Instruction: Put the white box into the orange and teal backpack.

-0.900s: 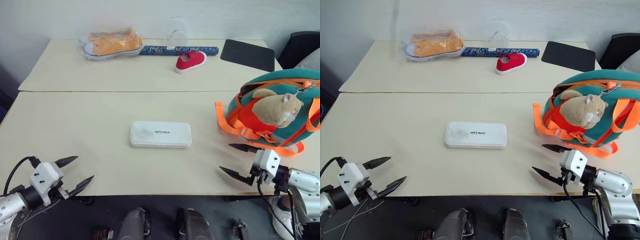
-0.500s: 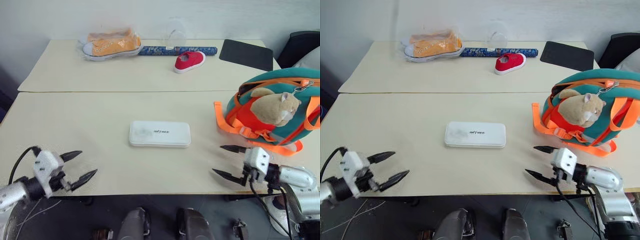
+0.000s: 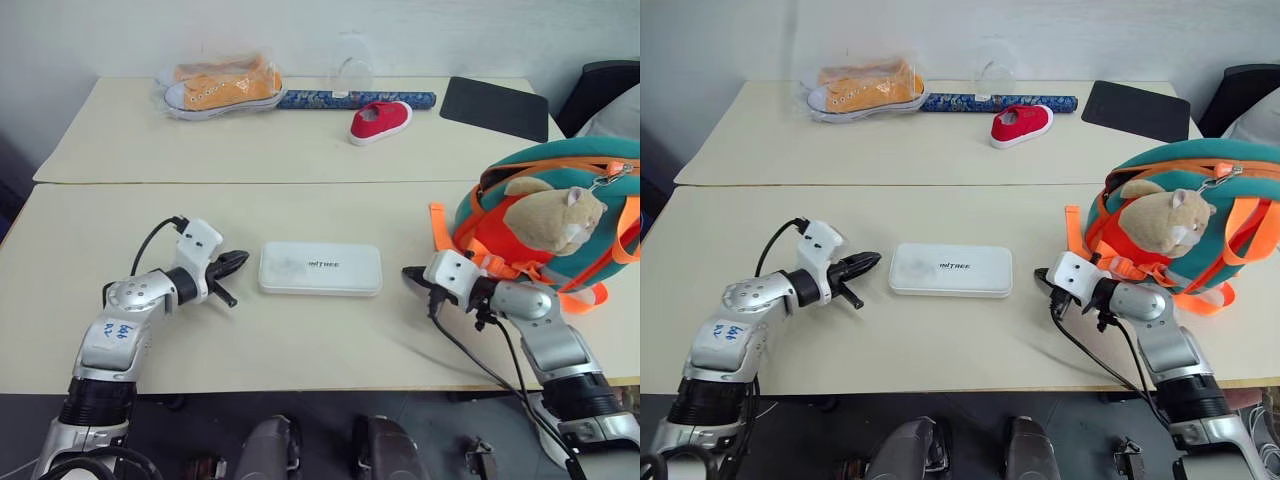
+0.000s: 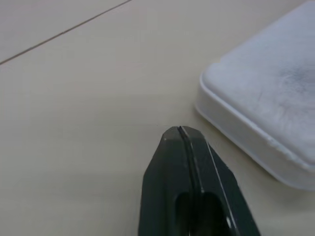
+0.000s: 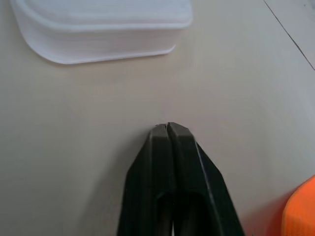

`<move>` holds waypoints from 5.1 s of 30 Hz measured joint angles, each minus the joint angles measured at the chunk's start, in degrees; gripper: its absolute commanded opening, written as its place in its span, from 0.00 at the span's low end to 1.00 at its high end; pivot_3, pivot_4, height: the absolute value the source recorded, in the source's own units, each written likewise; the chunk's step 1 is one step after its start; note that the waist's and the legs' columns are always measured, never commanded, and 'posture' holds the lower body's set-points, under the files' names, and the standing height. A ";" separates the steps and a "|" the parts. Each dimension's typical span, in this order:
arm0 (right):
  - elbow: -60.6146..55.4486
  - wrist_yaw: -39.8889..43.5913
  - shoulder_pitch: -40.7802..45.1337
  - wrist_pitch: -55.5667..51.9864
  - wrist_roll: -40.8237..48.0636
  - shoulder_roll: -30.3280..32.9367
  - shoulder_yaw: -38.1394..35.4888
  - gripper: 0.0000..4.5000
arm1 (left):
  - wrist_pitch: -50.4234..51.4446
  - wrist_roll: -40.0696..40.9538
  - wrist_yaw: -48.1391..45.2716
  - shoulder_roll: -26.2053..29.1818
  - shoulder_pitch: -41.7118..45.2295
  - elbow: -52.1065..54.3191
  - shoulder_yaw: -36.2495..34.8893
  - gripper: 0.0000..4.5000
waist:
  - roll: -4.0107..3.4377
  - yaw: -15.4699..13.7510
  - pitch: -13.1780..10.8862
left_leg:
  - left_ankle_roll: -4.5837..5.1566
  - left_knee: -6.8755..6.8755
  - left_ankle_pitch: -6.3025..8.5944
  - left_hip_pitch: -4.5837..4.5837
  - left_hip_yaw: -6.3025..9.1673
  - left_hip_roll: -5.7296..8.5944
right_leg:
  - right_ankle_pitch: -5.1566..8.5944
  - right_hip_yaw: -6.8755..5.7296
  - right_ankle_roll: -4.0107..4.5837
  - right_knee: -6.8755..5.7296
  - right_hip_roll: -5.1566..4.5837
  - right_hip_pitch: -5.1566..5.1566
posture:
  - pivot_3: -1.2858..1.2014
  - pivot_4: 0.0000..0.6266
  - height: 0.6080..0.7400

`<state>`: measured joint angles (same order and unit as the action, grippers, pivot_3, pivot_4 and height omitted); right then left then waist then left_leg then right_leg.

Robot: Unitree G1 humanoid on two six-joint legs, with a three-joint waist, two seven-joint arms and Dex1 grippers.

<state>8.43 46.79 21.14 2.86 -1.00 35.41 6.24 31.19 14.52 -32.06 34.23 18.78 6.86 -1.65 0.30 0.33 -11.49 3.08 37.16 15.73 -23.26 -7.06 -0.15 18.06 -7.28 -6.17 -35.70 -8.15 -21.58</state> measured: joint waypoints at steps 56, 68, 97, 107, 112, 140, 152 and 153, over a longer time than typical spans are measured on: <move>-4.67 8.16 -0.77 0.62 0.75 1.63 4.36 0.00 | 60.08 62.44 16.48 5.45 17.05 -26.44 -4.34 0.99 | 0.16 -0.17 0.06 | -0.17 0.02 -0.22 0.25 0.29 0.16 | 0.00 0.27 0.00 -0.20 -0.18 0.11 | 0.52 0.24 1.00; -6.35 6.25 -1.56 -1.97 0.43 -0.55 4.41 0.00 | 61.08 73.17 27.19 -1.18 15.93 -28.97 -5.29 0.55 | 0.21 -0.15 0.09 | -0.08 0.04 -0.28 0.21 0.35 0.28 | 0.00 0.28 0.00 -0.22 -0.22 0.13 | 0.52 0.24 1.00; -3.16 7.32 -29.92 -8.56 32.07 10.20 -45.83 0.99 | 4.28 30.84 -30.91 2.25 1.93 5.42 3.36 0.27 | -0.07 -0.38 0.03 | -0.24 -0.42 -0.17 0.20 -0.06 -0.06 | -0.07 0.81 0.07 0.41 0.16 -0.04 | 0.52 0.24 1.00; -6.70 9.88 -13.27 -19.32 35.66 10.23 -31.34 0.48 | 2.88 28.63 -32.38 3.03 -0.22 4.18 1.14 0.27 | -0.09 -0.35 0.02 | 0.00 -0.06 -0.13 0.03 0.10 -0.08 | -0.07 0.63 0.06 0.28 0.06 -0.01 | 0.52 0.24 1.00; -12.51 9.45 -8.73 -21.13 36.64 4.59 -23.82 0.10 | 1.92 29.03 -31.44 3.02 0.45 2.38 -4.82 0.27 | -0.09 -0.09 0.01 | -0.09 -0.12 -0.13 0.05 0.12 -0.13 | -0.07 0.59 0.06 0.21 0.14 -0.05 | 0.52 0.24 1.00; -33.11 11.82 -11.06 -57.81 76.28 20.94 -22.80 0.01 | 10.35 38.27 -29.22 11.09 -1.26 4.81 -21.96 0.27 | 0.00 -0.86 -0.03 | -0.14 -0.12 0.39 -0.05 0.21 0.13 | -0.08 0.58 0.03 0.55 -0.21 0.00 | 0.52 0.24 1.00; -30.36 20.67 -13.39 -54.84 65.60 23.26 -23.66 0.01 | -1.09 25.63 -34.44 6.13 13.84 -0.46 -3.38 0.27 | 0.04 -1.80 -0.04 | 0.19 -0.06 0.19 -0.11 0.12 0.15 | -0.12 0.48 -0.04 0.61 -0.04 0.04 | 0.52 0.24 1.00; -30.53 19.97 -13.09 -54.57 65.54 22.39 -23.29 0.01 | -2.67 24.00 -35.03 5.35 14.83 -1.76 -1.90 0.27 | 0.05 -1.81 -0.05 | 0.16 -0.06 0.18 -0.12 0.12 0.14 | -0.12 0.48 -0.04 0.61 -0.05 0.03 | 0.52 0.24 1.00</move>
<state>-22.10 66.77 8.05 -51.71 64.54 57.80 -17.05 28.53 38.52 -67.09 39.58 33.61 5.11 -3.55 0.36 -1.47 -11.54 3.24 37.10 15.90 -23.38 -6.94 -0.01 17.94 -6.80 -6.22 -35.09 -8.20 -21.56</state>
